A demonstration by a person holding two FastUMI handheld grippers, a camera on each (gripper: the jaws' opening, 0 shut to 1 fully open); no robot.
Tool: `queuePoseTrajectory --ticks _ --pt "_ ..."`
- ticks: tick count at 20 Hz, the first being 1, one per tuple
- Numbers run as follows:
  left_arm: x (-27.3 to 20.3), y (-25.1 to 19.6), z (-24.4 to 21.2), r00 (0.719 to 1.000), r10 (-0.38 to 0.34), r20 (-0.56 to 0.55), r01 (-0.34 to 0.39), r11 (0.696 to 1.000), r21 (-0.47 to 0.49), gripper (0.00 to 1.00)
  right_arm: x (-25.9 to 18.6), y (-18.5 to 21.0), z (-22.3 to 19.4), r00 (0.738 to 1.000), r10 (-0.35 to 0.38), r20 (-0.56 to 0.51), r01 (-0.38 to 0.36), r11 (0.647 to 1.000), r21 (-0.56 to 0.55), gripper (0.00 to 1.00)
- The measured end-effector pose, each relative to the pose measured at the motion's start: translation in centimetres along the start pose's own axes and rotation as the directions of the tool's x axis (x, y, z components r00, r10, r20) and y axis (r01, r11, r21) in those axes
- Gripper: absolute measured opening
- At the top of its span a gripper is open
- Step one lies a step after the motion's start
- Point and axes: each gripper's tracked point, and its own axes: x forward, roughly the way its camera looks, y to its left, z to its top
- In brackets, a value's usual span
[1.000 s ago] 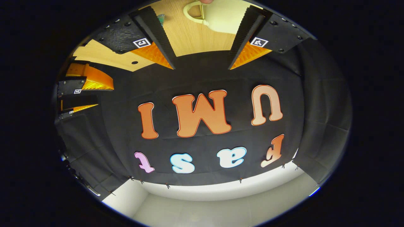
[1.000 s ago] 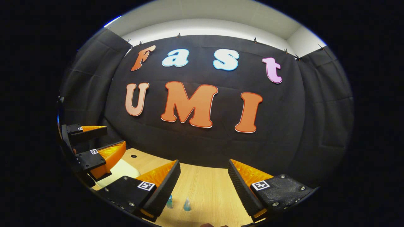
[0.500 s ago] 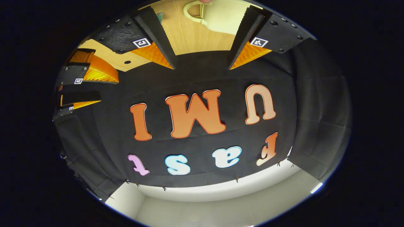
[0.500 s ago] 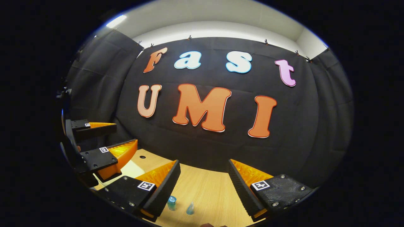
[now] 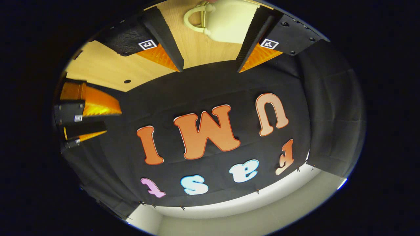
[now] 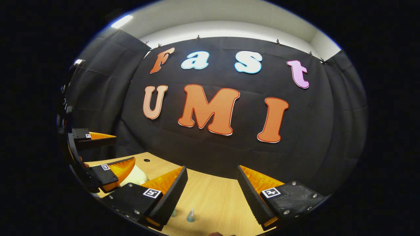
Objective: First open the suitcase, pack the skin care products into it, and then close the suitcase.
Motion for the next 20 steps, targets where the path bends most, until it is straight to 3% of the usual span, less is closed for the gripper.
queuePoseTrajectory --ticks 3,10,20 --pt "-0.1 -0.5 -1.7 1.000 -0.001 -0.017 0.003 0.992 0.129 0.98 0.3 -1.9 -0.3 1.000 -0.026 0.014 0.027 0.999 -0.026 0.95" --pt "-0.3 -4.1 -8.1 0.987 -0.077 -0.143 0.118 0.944 0.307 0.97 0.5 -5.3 -2.1 0.997 -0.072 0.002 0.072 0.995 -0.073 0.95" --pt "-0.1 -6.8 -17.9 0.926 -0.103 -0.362 0.283 0.826 0.487 0.97 0.9 -7.2 -4.0 0.996 -0.088 -0.016 0.087 0.995 -0.055 0.95"
